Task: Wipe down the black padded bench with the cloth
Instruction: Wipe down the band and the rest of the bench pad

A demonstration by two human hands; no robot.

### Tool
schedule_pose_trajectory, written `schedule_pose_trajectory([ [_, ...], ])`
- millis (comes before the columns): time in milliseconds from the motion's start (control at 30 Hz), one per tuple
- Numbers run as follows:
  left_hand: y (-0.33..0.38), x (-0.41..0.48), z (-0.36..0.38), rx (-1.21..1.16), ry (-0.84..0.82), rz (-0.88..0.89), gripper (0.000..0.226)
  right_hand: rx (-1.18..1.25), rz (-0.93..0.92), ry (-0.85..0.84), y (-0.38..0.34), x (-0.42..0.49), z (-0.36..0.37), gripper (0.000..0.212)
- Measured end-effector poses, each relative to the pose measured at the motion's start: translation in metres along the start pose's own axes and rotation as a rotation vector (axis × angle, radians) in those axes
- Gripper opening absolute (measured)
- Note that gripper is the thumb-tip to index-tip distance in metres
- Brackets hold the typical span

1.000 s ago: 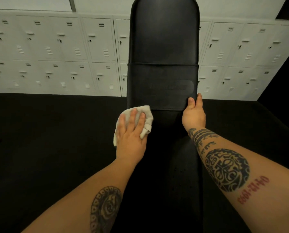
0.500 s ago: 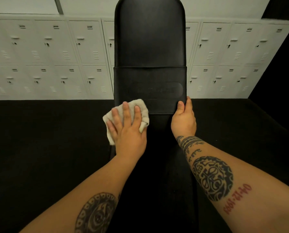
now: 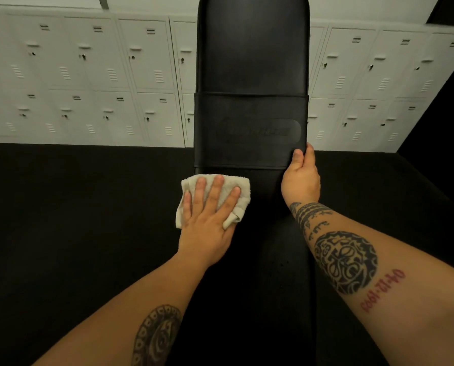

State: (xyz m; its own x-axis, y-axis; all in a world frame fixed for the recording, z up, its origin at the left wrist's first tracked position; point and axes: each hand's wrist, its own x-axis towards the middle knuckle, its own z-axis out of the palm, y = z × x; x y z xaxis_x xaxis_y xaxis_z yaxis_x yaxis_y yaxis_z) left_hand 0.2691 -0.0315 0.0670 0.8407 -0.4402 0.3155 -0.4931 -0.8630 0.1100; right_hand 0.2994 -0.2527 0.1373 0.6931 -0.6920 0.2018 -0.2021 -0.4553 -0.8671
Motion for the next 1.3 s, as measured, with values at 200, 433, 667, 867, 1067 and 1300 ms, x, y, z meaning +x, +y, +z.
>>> schedule_pose_trajectory([
  [200, -0.015, -0.027, 0.005, -0.176, -0.008, -0.079, 0.070, -0.002, -0.003, -0.005, 0.001, 0.000, -0.001, 0.056],
  [433, 0.024, 0.027, -0.004, -0.044, 0.095, -0.106, 0.072, -0.032, -0.007, 0.022, 0.003, 0.001, 0.002, 0.056],
  [667, -0.003, 0.001, 0.002, 0.053, 0.076, 0.208, 0.068, -0.034, 0.003, 0.014, 0.003, 0.001, 0.002, 0.056],
  [867, -0.019, -0.035, 0.008, -0.356, 0.007, -0.193, 0.066, -0.029, -0.002, 0.016, 0.003, 0.000, 0.002, 0.057],
  [1067, 0.005, 0.017, -0.013, -0.261, 0.101, -0.222, 0.068, -0.036, 0.002, 0.033, 0.004, 0.000, 0.003, 0.056],
  [1300, 0.027, 0.039, -0.012, 0.074, 0.088, 0.127, 0.071, -0.009, 0.022, 0.028, 0.005, 0.002, 0.003, 0.055],
])
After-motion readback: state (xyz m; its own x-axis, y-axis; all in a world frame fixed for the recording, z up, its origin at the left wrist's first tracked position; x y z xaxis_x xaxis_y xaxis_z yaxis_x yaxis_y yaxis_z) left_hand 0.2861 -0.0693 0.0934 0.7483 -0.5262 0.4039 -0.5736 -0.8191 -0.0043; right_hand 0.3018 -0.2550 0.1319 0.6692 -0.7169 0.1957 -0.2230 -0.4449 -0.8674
